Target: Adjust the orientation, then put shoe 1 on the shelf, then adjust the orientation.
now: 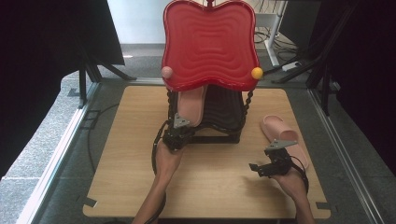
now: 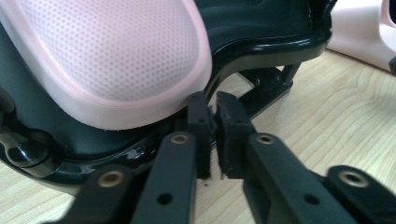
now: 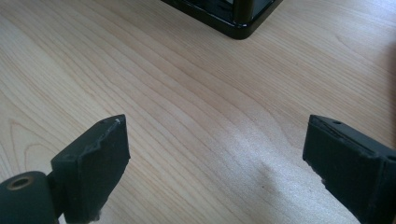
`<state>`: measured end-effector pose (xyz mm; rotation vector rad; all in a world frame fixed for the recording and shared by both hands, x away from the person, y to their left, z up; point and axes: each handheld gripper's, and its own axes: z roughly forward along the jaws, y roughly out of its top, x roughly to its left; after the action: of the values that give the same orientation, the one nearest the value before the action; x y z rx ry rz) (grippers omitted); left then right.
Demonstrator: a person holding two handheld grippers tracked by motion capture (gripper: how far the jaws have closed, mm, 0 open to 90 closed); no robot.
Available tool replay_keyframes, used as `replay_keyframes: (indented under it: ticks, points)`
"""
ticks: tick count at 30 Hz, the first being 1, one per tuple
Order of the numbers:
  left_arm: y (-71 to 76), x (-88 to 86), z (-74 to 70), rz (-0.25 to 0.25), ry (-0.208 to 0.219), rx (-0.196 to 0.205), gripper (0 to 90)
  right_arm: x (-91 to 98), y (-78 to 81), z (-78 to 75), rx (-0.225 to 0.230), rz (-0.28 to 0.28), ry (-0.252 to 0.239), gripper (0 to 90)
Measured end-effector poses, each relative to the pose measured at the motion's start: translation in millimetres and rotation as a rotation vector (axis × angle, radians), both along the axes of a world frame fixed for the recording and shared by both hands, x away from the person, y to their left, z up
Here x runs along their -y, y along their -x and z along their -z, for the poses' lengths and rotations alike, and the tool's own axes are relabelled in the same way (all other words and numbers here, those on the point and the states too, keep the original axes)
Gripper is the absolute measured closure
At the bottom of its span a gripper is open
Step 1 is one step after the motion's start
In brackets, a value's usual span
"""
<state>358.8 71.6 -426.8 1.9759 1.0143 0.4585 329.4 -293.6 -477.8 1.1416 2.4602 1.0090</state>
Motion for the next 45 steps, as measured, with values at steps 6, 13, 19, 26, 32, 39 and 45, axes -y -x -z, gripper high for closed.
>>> replay_keyframes:
  ticks: [6, 13, 19, 26, 32, 39, 45]
  points:
    - [10.0, 0.2, -6.3, 0.012, -0.001, 0.017, 54.6, -0.4, 0.5, -0.4, 0.006, 0.001, 0.001, 7.6]
    - [24.5, -4.2, -10.3, 0.063, -0.007, 0.0, 28.6, -0.5, 0.7, -0.9, 0.007, 0.0, 0.005, 7.5]
    - [36.4, -13.4, -3.9, 0.061, -0.074, -0.04, 14.0, 1.3, 0.9, -2.2, 0.013, 0.008, 0.004, 7.3]
    - [43.5, -28.9, 8.2, 0.051, -0.093, -0.086, 7.6, 4.6, 0.6, -3.8, 0.017, 0.02, 0.004, 6.7]
    - [43.5, -43.1, 23.1, 0.035, -0.11, -0.115, 4.9, 10.6, 0.8, -6.3, 0.023, 0.038, 0.006, 6.1]
    - [44.6, -54.6, 36.8, 0.031, -0.157, -0.117, 0.0, 19.8, 0.4, -9.3, 0.026, 0.09, -0.044, 5.6]
    - [46.7, -66.1, 41.3, 0.024, -0.138, -0.117, 0.0, 32.5, 0.5, -12.1, 0.029, 0.134, -0.042, 7.6]
